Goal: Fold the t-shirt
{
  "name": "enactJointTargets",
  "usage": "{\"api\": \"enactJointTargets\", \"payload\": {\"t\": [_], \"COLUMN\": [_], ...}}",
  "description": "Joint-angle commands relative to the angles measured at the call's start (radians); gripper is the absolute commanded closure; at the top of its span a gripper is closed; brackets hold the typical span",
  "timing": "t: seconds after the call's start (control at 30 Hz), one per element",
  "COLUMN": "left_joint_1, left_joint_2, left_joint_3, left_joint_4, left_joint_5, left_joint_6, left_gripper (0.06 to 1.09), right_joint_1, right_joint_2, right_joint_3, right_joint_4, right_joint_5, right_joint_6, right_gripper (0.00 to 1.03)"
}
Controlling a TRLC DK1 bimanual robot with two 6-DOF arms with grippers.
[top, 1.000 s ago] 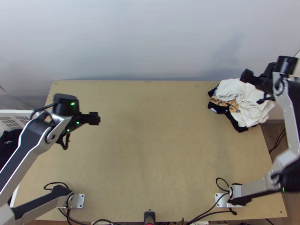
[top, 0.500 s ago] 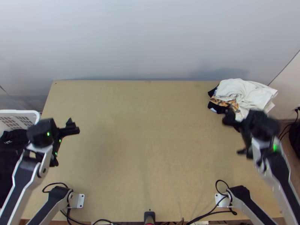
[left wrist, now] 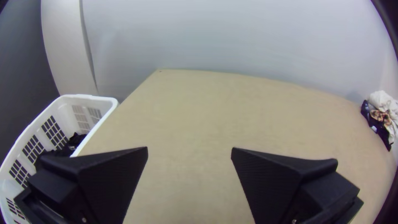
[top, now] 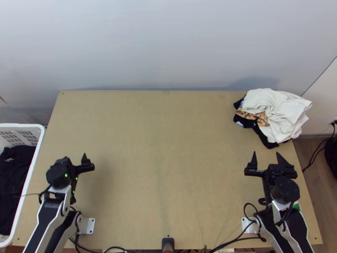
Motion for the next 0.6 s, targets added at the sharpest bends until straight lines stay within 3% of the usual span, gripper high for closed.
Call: {"api": "enactJointTargets", "payload": {"t": [0.0, 0.07, 0.23, 0.4, 0.57], "left_joint_1": [-0.033, -0.044, -0.061, -0.057, -0.054], "left_joint_2": [-0.152, -0.235, -0.297, -0.304, -0.399], "left_joint_3": [-0.138, -0.156, -0.172, -0.173, -0.161], "left_joint_4": [0.061, 0.034, 0.007, 0.011, -0.067], "left_joint_5": [0.022, 0.028, 0.036, 0.037, 0.037], "left_joint_6": [-0.01, -0.002, 0.02, -0.051, -0.083], "left_gripper": [0.11, 0.11, 0.11, 0.11, 0.11], "right_joint_1": [-0.006, 0.0, 0.061, 0.144, 0.141], "right_joint_2": [-0.098, -0.114, -0.147, -0.223, -0.22], "right_joint_3": [-0.072, -0.074, -0.129, -0.207, -0.232], "right_joint_4": [0.028, 0.056, 0.149, 0.182, 0.205], "right_joint_5": [0.026, 0.031, 0.033, 0.034, 0.033], "right_joint_6": [0.057, 0.103, 0.103, 0.107, 0.106], "right_gripper": [0.04, 0.04, 0.04, 0.04, 0.04]}}
